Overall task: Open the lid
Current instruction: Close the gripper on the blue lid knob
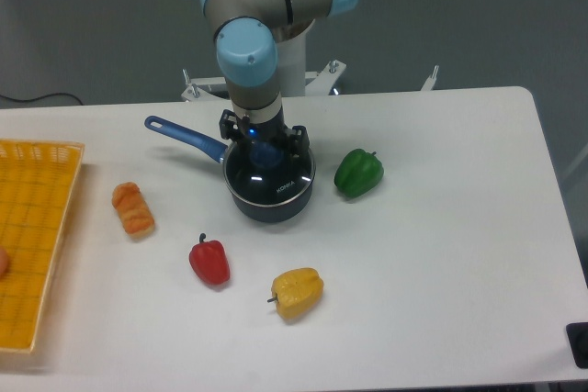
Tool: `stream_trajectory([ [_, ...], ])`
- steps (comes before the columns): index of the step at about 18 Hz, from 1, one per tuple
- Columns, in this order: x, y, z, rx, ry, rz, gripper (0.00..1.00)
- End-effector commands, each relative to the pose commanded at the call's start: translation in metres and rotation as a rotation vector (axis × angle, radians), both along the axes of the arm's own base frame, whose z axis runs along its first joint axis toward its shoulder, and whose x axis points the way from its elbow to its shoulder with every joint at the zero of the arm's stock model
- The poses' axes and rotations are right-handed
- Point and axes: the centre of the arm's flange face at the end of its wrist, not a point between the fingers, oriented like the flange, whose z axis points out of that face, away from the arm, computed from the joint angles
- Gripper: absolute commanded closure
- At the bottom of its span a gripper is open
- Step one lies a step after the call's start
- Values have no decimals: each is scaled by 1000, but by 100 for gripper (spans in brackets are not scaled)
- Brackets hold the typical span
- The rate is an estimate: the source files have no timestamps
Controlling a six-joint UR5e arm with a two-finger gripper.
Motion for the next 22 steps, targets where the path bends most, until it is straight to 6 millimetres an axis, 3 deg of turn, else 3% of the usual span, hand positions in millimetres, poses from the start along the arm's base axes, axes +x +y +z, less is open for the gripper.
stream_trajectory([
  [4, 0, 0, 0, 2, -2, -1, 12],
  [6, 1, 1, -1, 0, -4, -1, 17],
  [17, 2, 6, 2, 8, -3, -4, 19],
  [19, 2, 7, 2, 10, -1, -3, 25],
  [22, 2, 7, 1, 7, -2, -6, 25],
])
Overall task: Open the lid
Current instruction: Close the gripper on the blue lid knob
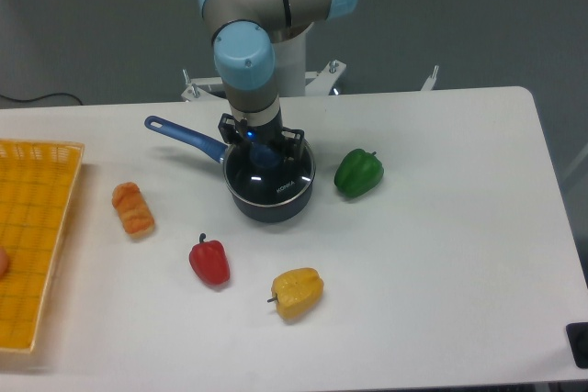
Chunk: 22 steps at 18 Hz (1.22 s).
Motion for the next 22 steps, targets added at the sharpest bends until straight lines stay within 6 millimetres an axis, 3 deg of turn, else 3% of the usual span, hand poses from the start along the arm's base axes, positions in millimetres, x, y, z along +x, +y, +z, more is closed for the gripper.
stream_trajectory([
  [5, -1, 0, -3, -8, -1, -8, 26],
  [6, -1, 0, -2, -7, 0, -8, 31],
  [12, -3, 2, 2, 0, 6, -9, 34],
  [13, -3, 3, 3, 0, 6, -9, 40],
  [22, -12, 8, 19, 11, 18, -14, 41],
])
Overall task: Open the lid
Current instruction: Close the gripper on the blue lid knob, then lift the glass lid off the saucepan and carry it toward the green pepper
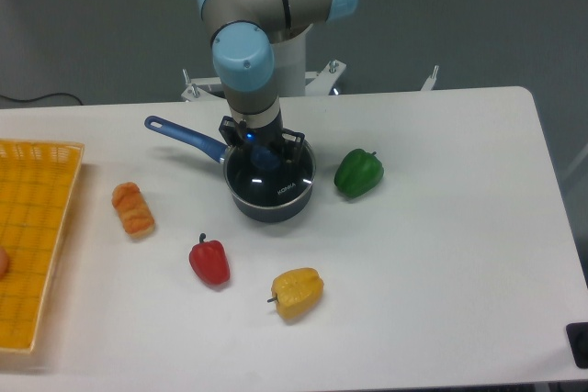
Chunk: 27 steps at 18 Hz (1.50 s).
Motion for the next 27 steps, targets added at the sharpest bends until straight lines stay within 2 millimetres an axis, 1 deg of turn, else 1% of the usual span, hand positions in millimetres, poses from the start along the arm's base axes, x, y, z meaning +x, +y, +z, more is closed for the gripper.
stream_trajectory([
  [3, -12, 7, 12, -14, -14, -18, 41],
  [4, -18, 9, 21, -8, -8, -26, 41],
  [6, -26, 10, 32, 3, 0, -23, 41],
  [8, -29, 10, 35, 7, 4, -21, 41],
  [11, -34, 9, 39, 11, 6, -78, 41],
  [15, -52, 0, 44, 18, 10, -141, 41],
  [17, -61, -1, 53, 28, 21, -161, 41],
  [20, -66, -3, 57, 34, 24, -166, 41],
  [22, -75, -7, 61, 37, 30, -155, 41],
  [23, -76, -7, 63, 38, 33, -169, 41],
  [25, -87, -15, 63, 36, 31, -201, 42],
  [27, -92, -18, 65, 40, 31, -224, 43],
])
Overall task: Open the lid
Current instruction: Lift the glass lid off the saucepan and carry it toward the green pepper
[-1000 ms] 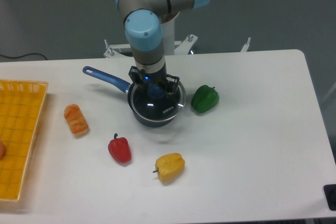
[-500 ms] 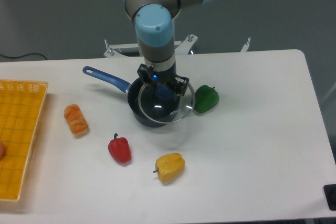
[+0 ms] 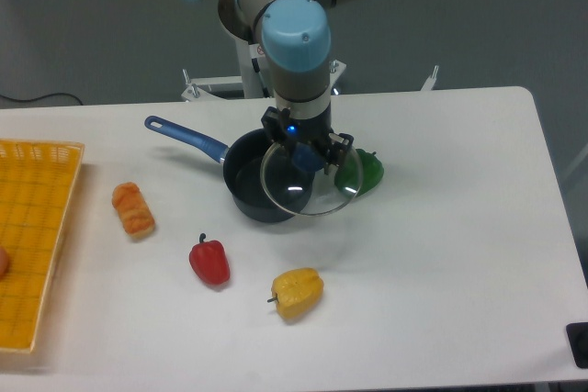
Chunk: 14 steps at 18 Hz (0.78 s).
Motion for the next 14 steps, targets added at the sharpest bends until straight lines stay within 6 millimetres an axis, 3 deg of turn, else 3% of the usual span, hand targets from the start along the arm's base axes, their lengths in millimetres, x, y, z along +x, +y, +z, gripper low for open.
stream_trajectory([
  [14, -52, -33, 18, 56, -15, -52, 44],
])
